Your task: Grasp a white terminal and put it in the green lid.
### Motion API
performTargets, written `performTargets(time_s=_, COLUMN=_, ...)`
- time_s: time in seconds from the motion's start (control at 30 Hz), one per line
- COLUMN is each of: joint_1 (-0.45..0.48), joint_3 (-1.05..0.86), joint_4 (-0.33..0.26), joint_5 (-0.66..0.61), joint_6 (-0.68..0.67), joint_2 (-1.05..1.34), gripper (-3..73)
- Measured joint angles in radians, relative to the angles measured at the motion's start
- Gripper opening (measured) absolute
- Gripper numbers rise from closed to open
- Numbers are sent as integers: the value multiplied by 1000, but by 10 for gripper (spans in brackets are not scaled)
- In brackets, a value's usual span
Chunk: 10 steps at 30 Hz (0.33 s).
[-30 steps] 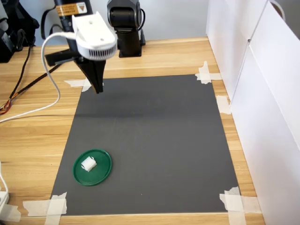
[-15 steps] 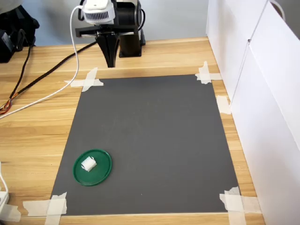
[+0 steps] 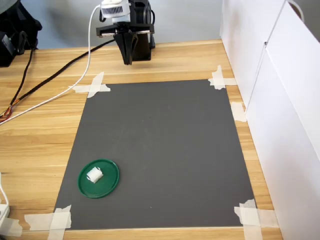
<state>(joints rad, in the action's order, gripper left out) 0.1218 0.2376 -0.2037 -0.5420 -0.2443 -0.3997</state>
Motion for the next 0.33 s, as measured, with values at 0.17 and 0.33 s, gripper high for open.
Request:
performTargets(time_s=0.17, joint_1=0, joint_3=-45, joint_4=1, joint_5=81, joint_6=1, joint_2=83, gripper=-22)
performTargets(time_s=0.33, joint_1=0, joint_3=-132, joint_4=1, joint_5=162, joint_6=1, joint_2=130, gripper=-22)
